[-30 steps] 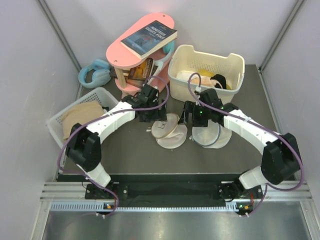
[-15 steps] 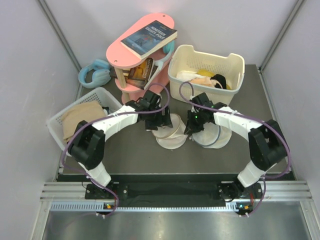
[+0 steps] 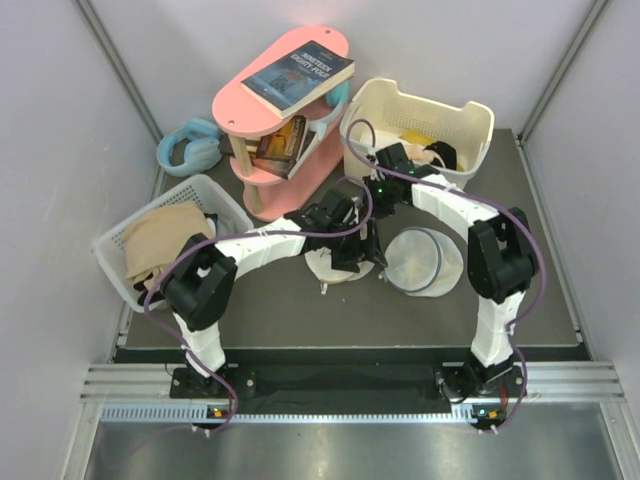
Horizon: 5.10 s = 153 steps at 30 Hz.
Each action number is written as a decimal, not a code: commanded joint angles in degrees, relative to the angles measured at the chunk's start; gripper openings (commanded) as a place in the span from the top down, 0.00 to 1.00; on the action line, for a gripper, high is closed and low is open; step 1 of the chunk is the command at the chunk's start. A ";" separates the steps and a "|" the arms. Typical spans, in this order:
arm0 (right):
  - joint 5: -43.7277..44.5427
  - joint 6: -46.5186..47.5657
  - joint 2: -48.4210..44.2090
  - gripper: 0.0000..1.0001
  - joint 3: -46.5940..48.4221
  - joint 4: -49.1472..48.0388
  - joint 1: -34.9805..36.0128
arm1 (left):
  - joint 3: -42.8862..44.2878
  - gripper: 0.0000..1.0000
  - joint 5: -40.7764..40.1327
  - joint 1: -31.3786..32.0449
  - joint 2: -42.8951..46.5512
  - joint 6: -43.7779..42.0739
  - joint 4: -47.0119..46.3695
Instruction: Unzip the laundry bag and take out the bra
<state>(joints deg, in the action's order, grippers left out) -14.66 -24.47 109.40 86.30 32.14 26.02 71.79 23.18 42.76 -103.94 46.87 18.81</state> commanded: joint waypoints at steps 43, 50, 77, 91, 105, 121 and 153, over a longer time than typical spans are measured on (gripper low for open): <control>-4.59 -1.37 -30.83 0.09 -15.55 -3.14 -3.61 | -20.02 0.44 -16.50 -12.27 7.00 4.37 -6.42; -5.03 -0.67 -31.09 0.09 -15.55 -3.14 -3.43 | -19.41 0.94 -13.51 -12.27 4.36 5.95 -9.76; -3.36 -8.14 -26.44 0.50 -2.64 0.90 13.79 | -3.23 1.00 -24.48 -9.54 21.14 30.37 2.02; -0.99 -9.10 -20.99 0.58 -2.19 0.47 15.55 | -2.80 1.00 -35.22 -3.74 26.24 36.97 3.78; 4.55 -11.21 -22.39 0.58 -5.00 2.66 16.08 | -1.56 1.00 -42.60 0.13 27.91 39.00 6.24; 6.39 -14.38 -22.39 0.62 -8.25 -0.06 16.17 | -2.27 1.00 -44.89 3.29 28.70 40.75 4.92; 5.95 -7.62 -32.50 1.00 -16.70 -0.15 8.60 | -5.00 1.00 -12.19 -9.27 18.78 12.38 -14.67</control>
<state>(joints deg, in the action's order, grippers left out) -8.19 -34.44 80.27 67.48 32.71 34.57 63.26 2.55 34.39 -80.88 68.18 13.98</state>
